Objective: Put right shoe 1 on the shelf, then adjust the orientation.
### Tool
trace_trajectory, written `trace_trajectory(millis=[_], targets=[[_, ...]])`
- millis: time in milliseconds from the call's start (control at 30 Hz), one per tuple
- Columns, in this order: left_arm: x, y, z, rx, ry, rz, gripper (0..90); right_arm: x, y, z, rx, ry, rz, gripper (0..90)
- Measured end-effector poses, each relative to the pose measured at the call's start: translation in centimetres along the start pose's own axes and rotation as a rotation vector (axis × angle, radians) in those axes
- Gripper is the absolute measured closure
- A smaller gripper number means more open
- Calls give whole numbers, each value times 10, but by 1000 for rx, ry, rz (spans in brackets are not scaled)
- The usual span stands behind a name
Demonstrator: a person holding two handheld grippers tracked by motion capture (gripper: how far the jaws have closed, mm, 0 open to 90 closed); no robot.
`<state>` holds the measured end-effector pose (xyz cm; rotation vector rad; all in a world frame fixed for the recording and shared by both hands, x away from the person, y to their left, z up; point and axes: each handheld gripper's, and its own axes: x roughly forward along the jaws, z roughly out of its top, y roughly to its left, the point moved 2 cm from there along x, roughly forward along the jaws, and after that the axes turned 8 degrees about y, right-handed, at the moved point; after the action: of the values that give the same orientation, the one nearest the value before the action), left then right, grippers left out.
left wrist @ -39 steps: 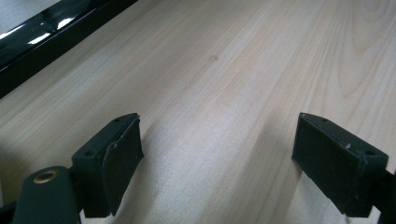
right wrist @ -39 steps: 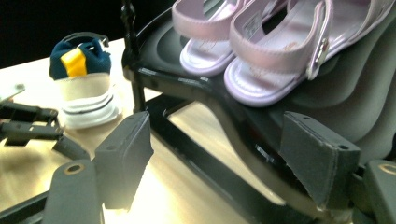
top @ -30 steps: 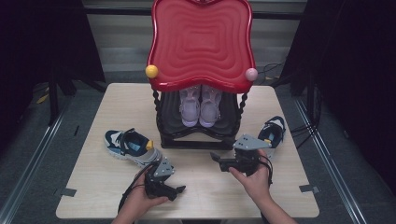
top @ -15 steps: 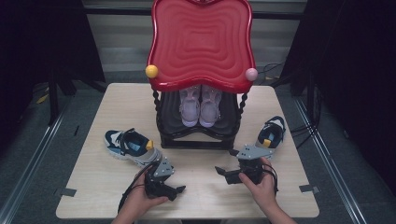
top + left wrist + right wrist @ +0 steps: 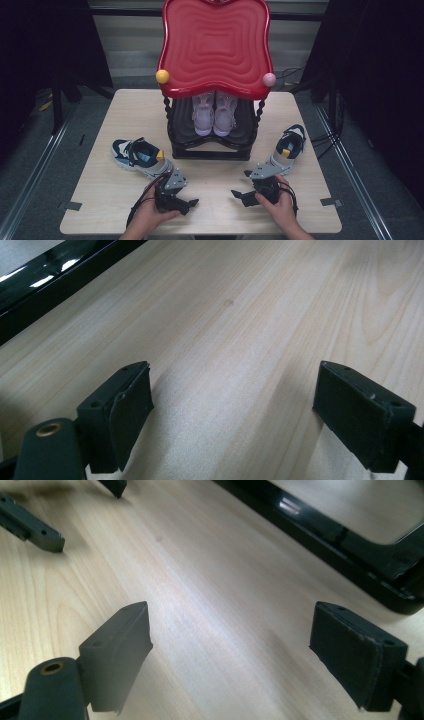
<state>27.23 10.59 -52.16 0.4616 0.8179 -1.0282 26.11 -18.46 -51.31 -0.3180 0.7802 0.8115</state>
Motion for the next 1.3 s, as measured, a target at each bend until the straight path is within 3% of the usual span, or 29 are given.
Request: trace_trajectory(millis=[300, 567, 1000, 1133, 1300], targets=[[0, 0, 0, 1, 0, -1, 149, 7, 2, -7, -1, 66, 31, 159], [0, 0, 0, -1, 1, -1, 147, 7, 1, -5, -22, 104, 10, 152], [-1, -1, -1, -6, -2, 2, 147, 8, 1, -8, -19, 84, 6, 133], [-2, -2, -2, -13, 8, 13, 147, 8, -1, -7, -26, 84, 14, 130], [-9, -2, 1, -38, 86, 17, 174, 8, -1, -7, -28, 84, 14, 130]])
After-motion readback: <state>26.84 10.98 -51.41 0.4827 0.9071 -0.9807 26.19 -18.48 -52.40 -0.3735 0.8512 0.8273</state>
